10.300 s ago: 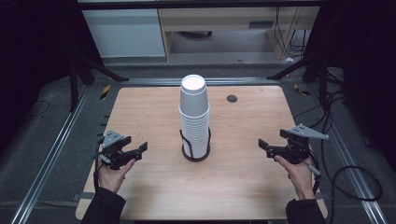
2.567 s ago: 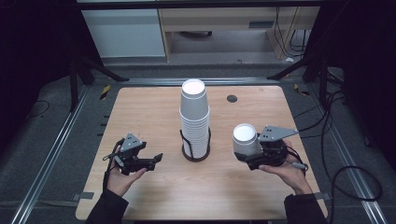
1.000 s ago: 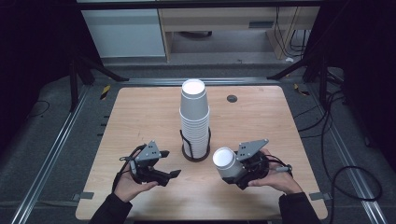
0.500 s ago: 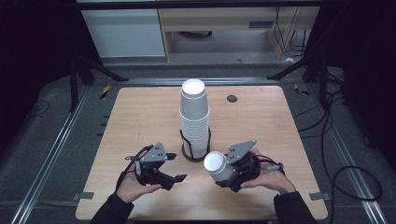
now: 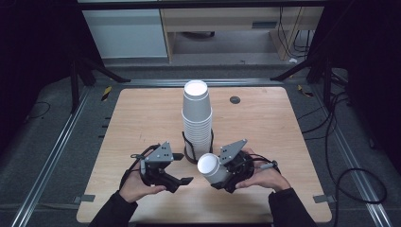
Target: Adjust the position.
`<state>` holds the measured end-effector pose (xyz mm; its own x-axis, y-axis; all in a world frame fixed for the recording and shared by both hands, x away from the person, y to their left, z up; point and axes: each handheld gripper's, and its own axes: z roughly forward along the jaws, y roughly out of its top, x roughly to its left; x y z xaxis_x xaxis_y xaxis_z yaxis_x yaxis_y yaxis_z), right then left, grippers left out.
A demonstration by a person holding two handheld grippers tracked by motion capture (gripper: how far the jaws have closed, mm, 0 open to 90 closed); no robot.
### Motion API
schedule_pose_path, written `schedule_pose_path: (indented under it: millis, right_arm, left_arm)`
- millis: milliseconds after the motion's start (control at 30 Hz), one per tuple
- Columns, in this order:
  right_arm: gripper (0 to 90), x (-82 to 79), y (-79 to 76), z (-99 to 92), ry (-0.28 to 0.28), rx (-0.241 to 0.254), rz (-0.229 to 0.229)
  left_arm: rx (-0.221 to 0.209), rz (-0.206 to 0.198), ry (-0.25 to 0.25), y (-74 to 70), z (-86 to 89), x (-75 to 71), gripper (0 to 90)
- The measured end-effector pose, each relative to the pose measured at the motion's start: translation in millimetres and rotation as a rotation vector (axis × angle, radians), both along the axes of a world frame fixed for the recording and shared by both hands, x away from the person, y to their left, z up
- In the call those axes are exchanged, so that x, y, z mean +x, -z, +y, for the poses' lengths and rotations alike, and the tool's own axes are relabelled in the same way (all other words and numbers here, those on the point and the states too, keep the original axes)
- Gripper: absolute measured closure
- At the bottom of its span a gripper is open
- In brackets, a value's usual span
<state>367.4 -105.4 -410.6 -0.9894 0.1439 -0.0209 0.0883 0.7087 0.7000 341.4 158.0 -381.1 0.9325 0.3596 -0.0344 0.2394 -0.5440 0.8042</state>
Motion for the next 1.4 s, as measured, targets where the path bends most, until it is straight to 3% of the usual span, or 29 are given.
schedule_pose_path:
  millis: [833, 1067, 1400]
  right_arm:
    - [14.2, 3.2, 6.6, 11.7, -0.046, -0.050, 0.020]
    - [14.3, 4.7, 8.1, 18.2, -0.064, -0.053, 0.018]
    - [14.3, 2.7, 8.2, 24.0, -0.076, -0.061, 0.013]
  left_arm:
    - [0.014, 0.021, 0.094, 6.2, -27.3, 6.9, 16.7]
    - [0.007, 0.023, 0.100, 7.3, -29.9, 10.1, 16.9]
    - [0.033, 0.033, 0.116, 10.3, -37.6, 11.5, 17.0]
